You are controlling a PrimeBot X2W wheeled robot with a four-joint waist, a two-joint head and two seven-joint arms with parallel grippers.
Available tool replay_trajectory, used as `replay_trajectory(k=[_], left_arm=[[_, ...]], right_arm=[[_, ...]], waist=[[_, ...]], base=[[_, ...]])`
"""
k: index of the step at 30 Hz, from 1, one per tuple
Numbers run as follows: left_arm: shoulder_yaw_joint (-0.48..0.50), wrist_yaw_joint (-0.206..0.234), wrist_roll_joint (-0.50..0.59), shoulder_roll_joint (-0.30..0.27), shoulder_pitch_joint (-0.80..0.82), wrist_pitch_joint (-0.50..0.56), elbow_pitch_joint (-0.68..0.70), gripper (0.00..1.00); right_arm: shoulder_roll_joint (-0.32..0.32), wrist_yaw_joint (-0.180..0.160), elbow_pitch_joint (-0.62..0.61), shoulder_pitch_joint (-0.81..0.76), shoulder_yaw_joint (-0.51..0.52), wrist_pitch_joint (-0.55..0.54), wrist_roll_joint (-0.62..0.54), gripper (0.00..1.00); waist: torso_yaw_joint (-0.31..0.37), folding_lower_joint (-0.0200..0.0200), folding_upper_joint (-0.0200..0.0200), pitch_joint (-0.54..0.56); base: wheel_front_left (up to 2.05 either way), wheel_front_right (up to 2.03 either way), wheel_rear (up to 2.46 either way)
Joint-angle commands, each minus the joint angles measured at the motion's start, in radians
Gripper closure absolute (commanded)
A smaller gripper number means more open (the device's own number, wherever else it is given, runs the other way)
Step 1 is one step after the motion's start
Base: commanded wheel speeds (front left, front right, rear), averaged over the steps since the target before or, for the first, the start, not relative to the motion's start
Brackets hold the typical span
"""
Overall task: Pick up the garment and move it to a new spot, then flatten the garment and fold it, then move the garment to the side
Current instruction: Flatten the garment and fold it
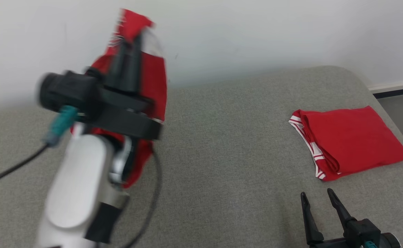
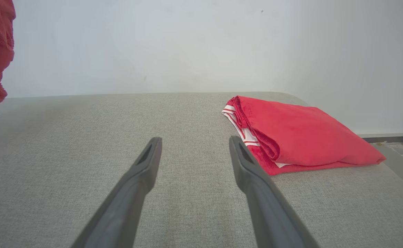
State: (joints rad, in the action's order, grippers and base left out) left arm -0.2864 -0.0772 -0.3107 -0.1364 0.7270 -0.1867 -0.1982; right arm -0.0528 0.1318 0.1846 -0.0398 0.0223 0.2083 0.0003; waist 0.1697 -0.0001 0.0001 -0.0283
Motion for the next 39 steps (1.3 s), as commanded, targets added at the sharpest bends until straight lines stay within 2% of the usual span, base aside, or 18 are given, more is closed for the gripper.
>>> replay_trajectory(k=[1, 5, 6, 7, 10, 11, 12, 14, 19, 23, 25, 28, 35, 39], left_arm=[[-0.031, -0.005, -0.029, 0.033, -0.023, 0.020, -0.010, 1.00], [-0.153, -0.024, -0.124, 0.079, -0.120, 0.044, -0.084, 1.00], [-0.192, -0.030, -0.161, 0.084, -0.141, 0.045, -0.103, 0.67], [-0.239, -0.034, -0.211, 0.086, -0.163, 0.046, -0.116, 0.01], [-0.412, -0.041, -0.367, 0.086, -0.210, 0.066, -0.128, 0.00], [-0.412, -0.041, -0.367, 0.086, -0.210, 0.066, -0.128, 0.00], [-0.492, -0.042, -0.448, 0.082, -0.222, 0.080, -0.132, 0.00], [-0.537, -0.021, -0.478, 0.083, -0.199, 0.077, -0.146, 0.00], [-0.527, 0.028, -0.487, 0.084, -0.141, 0.052, -0.203, 0.00], [-0.497, 0.098, -0.430, 0.036, -0.067, 0.046, -0.295, 0.00], [-0.497, 0.121, -0.417, 0.012, -0.034, 0.085, -0.361, 0.00], [-0.492, 0.136, -0.404, -0.019, 0.027, 0.136, -0.448, 0.00], [-0.485, 0.135, -0.393, -0.075, 0.149, 0.226, -0.607, 0.00], [-0.503, 0.129, -0.386, -0.105, 0.201, 0.327, -0.683, 0.00]], right_arm=[[0.001, -0.003, 0.004, -0.002, 0.002, 0.004, 0.005, 0.00], [0.001, -0.003, 0.005, 0.008, 0.001, 0.005, 0.005, 0.00], [0.002, -0.003, 0.005, 0.011, 0.000, 0.004, 0.005, 0.00], [0.002, -0.003, 0.005, 0.015, 0.000, 0.004, 0.005, 0.00], [0.002, -0.003, 0.004, 0.017, 0.006, 0.005, 0.003, 0.00], [0.002, -0.003, 0.004, 0.017, 0.006, 0.005, 0.003, 0.00], [0.003, -0.003, 0.003, 0.016, 0.008, 0.006, 0.002, 0.00], [0.002, -0.003, 0.005, 0.014, 0.010, 0.007, 0.003, 0.00], [0.003, -0.003, 0.009, 0.014, 0.009, 0.010, 0.001, 0.00], [0.003, -0.003, 0.011, 0.026, -0.008, 0.011, 0.003, 0.00], [0.003, -0.003, 0.013, 0.036, -0.023, 0.011, 0.006, 0.00], [0.002, -0.003, 0.014, 0.045, -0.029, 0.013, 0.010, 0.00], [0.003, -0.003, 0.015, 0.074, -0.034, 0.026, 0.024, 0.00], [0.004, -0.003, 0.018, 0.081, -0.028, 0.037, 0.037, 0.00]], waist=[[0.001, 0.0001, -0.0001, -0.003], [0.002, 0.0001, -0.0001, -0.012], [0.002, 0.0001, -0.0001, -0.014], [0.002, 0.0001, -0.0001, -0.017], [-0.004, 0.0001, -0.0001, -0.023], [-0.004, 0.0001, -0.0001, -0.023], [-0.012, 0.0001, -0.0001, -0.027], [-0.021, 0.0001, -0.0001, -0.030], [-0.031, 0.0001, -0.0001, -0.031], [-0.021, 0.0001, -0.0001, -0.038], [-0.004, 0.0001, -0.0001, -0.047], [0.032, 0.0001, -0.0001, -0.068], [0.144, 0.0001, -0.0001, -0.159], [0.191, 0.0001, -0.0001, -0.210]], base=[[0.00, 0.00, 0.00], [0.00, 0.00, 0.00], [0.00, 0.00, 0.00], [0.00, 0.00, 0.00], [0.00, 0.00, 0.00], [0.00, 0.00, 0.00], [0.00, 0.00, 0.00], [0.00, 0.00, 0.00], [0.00, 0.00, 0.00], [0.00, 0.00, 0.00], [0.00, 0.00, 0.00], [0.00, 0.00, 0.00], [0.00, 0.00, 0.00], [0.00, 0.00, 0.00]])
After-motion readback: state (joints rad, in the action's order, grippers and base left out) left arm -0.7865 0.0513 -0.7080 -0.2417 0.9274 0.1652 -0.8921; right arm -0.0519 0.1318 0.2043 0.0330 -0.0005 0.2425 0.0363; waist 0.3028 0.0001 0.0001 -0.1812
